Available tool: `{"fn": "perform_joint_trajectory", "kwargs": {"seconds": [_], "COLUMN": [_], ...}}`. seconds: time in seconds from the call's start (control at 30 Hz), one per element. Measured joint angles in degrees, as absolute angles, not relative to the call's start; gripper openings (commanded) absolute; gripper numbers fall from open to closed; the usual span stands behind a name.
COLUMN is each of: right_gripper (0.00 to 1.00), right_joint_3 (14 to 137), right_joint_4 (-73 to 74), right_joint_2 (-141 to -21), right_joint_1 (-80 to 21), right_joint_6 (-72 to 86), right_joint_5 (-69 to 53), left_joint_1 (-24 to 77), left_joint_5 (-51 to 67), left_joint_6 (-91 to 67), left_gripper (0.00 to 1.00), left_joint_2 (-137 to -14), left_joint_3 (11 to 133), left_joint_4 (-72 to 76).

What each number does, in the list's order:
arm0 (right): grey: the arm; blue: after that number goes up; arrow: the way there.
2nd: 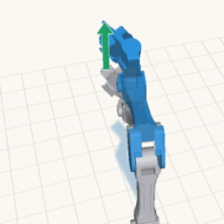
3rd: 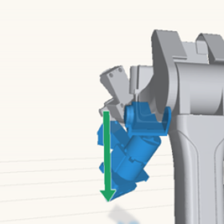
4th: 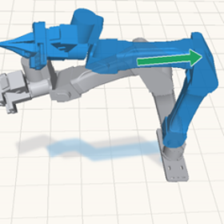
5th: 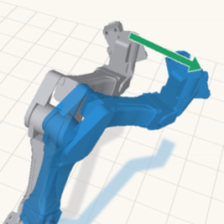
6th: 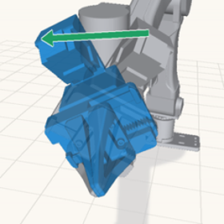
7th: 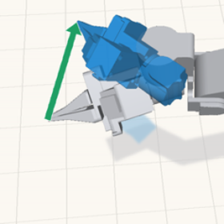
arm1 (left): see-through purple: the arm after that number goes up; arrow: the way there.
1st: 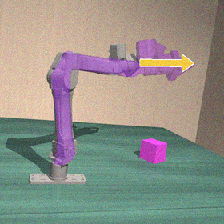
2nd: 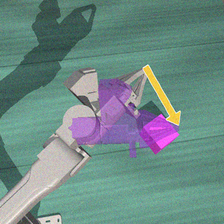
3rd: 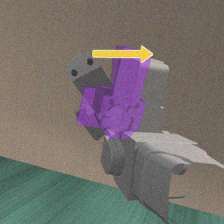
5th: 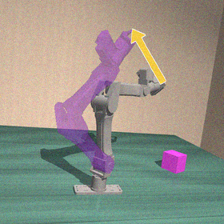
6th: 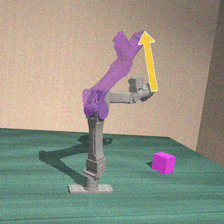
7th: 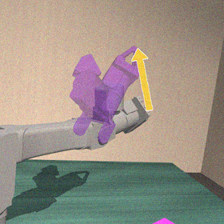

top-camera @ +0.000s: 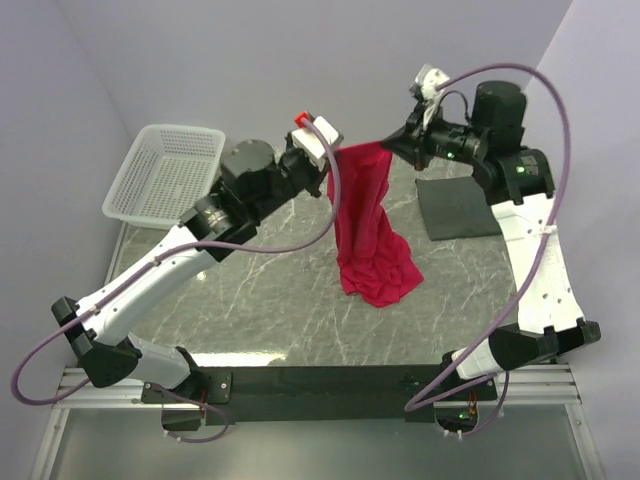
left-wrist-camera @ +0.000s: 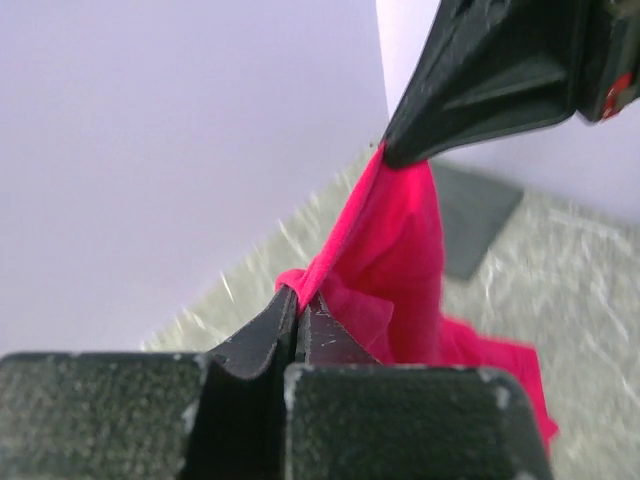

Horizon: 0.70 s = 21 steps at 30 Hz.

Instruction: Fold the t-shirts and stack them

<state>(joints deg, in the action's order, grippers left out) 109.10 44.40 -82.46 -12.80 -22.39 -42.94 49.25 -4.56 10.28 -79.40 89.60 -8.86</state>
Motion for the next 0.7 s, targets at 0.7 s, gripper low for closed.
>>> {"fn": "perform_joint_trajectory", "kwargs": {"seconds": [0.7], "right_gripper": [0.00], "right_joint_3": [124.9], "right_joint_4": [35.5], "right_joint_2": [-78.3], "right_joint_1": [-12.4], "right_joint_6": [-13.4], "right_joint_5": [-52.6], "left_joint_1": [53.6], "left_joint_5": [1.2], "left_joint_6": [16.3], "left_gripper": [0.01], "left_joint_2": [-73.1], "left_joint_3": [99.4], "left_joint_4": [-5.9]}}
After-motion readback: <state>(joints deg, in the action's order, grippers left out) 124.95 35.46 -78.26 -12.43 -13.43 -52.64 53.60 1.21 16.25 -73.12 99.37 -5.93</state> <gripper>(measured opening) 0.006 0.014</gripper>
